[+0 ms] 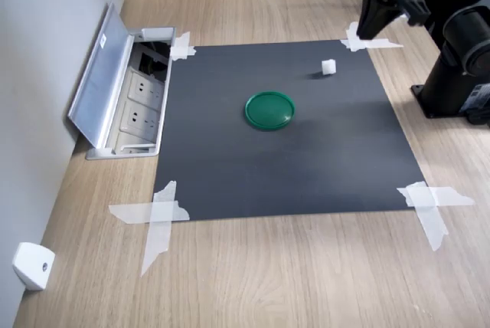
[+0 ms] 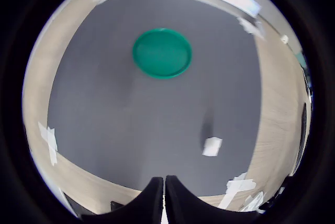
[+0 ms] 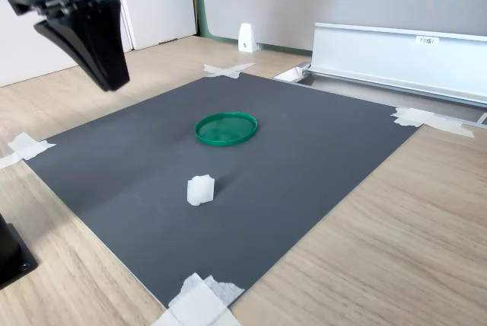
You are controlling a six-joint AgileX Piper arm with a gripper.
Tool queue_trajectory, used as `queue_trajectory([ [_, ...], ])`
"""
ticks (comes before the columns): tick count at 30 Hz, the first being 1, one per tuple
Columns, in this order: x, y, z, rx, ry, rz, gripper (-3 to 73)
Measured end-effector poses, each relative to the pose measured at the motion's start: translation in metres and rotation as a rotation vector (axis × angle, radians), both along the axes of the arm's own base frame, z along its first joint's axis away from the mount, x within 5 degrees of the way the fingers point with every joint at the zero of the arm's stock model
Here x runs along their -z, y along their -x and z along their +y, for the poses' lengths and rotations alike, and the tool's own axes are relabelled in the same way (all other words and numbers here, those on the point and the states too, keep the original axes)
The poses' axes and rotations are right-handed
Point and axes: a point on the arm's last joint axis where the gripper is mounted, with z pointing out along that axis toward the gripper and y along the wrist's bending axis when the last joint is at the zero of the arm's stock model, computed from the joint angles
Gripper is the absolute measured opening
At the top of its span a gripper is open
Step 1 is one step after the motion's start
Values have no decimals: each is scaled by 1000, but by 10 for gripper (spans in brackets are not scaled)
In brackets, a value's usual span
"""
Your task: Grasp a white terminal and put it on the green lid.
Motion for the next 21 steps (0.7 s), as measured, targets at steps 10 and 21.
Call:
queue_trajectory([
  [10, 12, -11, 0, -75, 14, 81, 148],
  [21, 19, -22, -3, -12, 20, 124, 625],
])
